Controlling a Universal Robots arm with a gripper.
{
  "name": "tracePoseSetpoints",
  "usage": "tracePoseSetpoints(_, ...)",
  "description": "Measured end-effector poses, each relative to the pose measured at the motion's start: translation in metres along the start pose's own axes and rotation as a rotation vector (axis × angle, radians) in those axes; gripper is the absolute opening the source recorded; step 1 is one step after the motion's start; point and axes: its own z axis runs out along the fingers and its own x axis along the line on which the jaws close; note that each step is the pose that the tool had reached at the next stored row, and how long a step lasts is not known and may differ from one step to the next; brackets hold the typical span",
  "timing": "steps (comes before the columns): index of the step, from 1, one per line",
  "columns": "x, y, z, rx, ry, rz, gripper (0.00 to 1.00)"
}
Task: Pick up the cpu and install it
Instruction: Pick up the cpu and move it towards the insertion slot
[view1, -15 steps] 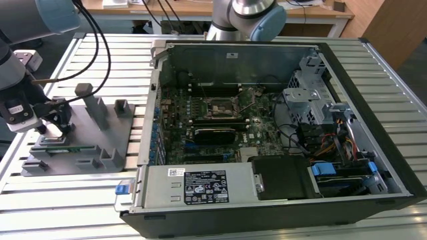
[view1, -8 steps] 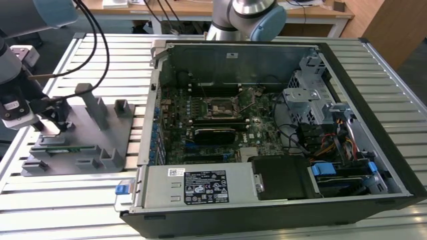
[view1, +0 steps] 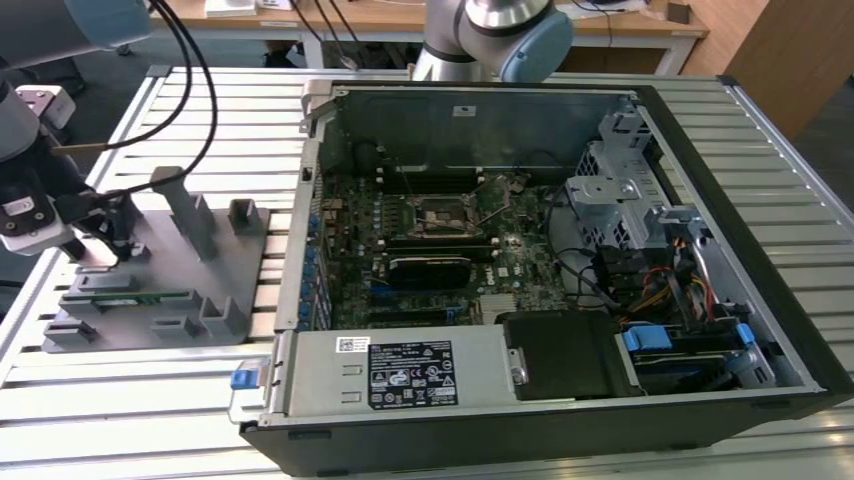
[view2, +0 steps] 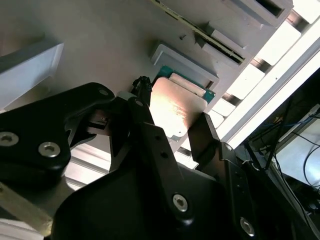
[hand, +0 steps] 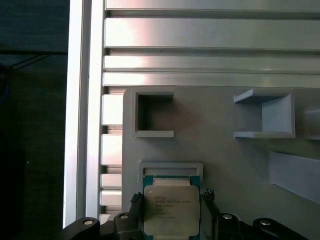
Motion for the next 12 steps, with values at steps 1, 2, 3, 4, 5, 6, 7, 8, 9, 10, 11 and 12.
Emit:
tracePoseSetpoints(1,0.0,0.0001,-0.0012,-0.0002,-0.0001,0.0,0.54)
tracePoseSetpoints(2,0.0,0.0001,-0.0024,-0.0005,0.0,0.0,0.54)
tracePoseSetpoints(3,0.0001,0.0002,-0.0035,-0.0006,-0.0001,0.0,0.54)
tracePoseSetpoints(4,0.0001,0.0002,-0.0046,-0.0006,-0.0001,0.0,0.54)
tracePoseSetpoints(5,0.0002,0.0003,-0.0056,-0.0007,-0.0001,0.0,0.54)
tracePoseSetpoints(6,0.0001,0.0003,-0.0065,-0.0006,-0.0001,0.0,0.54)
tracePoseSetpoints(7,0.0002,0.0003,-0.0072,-0.0007,-0.0002,0.0,0.54)
tracePoseSetpoints(8,0.0001,0.0004,-0.0079,-0.0007,0.0,0.0,0.54)
tracePoseSetpoints(9,0.0002,0.0004,-0.0086,-0.0006,-0.0001,0.0,0.54)
tracePoseSetpoints(10,0.0002,0.0004,-0.0095,-0.0007,-0.0001,0.0,0.54)
tracePoseSetpoints(11,0.0002,0.0005,-0.0103,-0.0007,-0.0001,0.0,0.54)
tracePoseSetpoints(12,0.0002,0.0005,-0.0113,-0.0006,-0.0001,0.0,0.54)
